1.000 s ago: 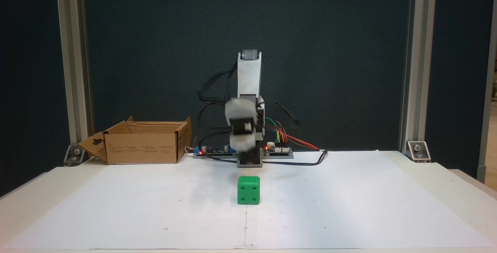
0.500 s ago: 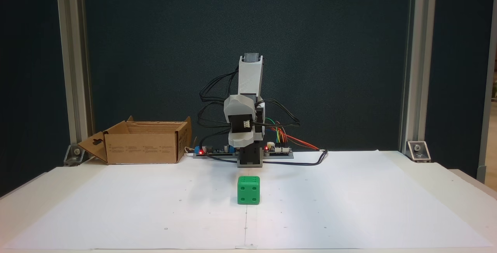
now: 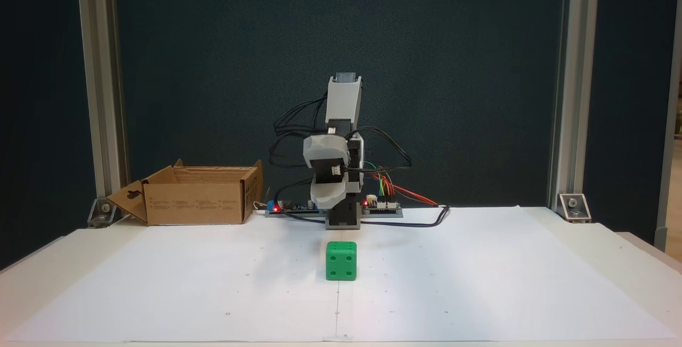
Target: Grasp a green dice and put it in the bin.
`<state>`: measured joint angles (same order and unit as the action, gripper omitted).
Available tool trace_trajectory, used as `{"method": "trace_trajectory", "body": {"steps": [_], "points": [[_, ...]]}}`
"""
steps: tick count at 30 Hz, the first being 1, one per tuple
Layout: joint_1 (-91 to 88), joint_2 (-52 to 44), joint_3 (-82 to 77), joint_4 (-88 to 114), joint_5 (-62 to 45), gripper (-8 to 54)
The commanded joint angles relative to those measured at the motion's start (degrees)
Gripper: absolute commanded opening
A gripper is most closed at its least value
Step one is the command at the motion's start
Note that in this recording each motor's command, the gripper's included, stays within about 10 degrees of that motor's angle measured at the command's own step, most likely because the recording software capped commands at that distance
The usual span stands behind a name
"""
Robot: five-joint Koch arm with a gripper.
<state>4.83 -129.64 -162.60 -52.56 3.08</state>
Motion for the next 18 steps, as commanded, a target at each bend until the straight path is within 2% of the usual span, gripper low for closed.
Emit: {"method": "trace_trajectory", "body": {"steps": [1, 14, 18], "points": [[0.5, -5.5, 7.5, 9.1, -0.6, 43.8], [-8.2, -5.4, 36.9, 58.6, 1.6, 43.2], [-10.1, -1.3, 45.4, 73.9, 2.2, 43.2]]}}
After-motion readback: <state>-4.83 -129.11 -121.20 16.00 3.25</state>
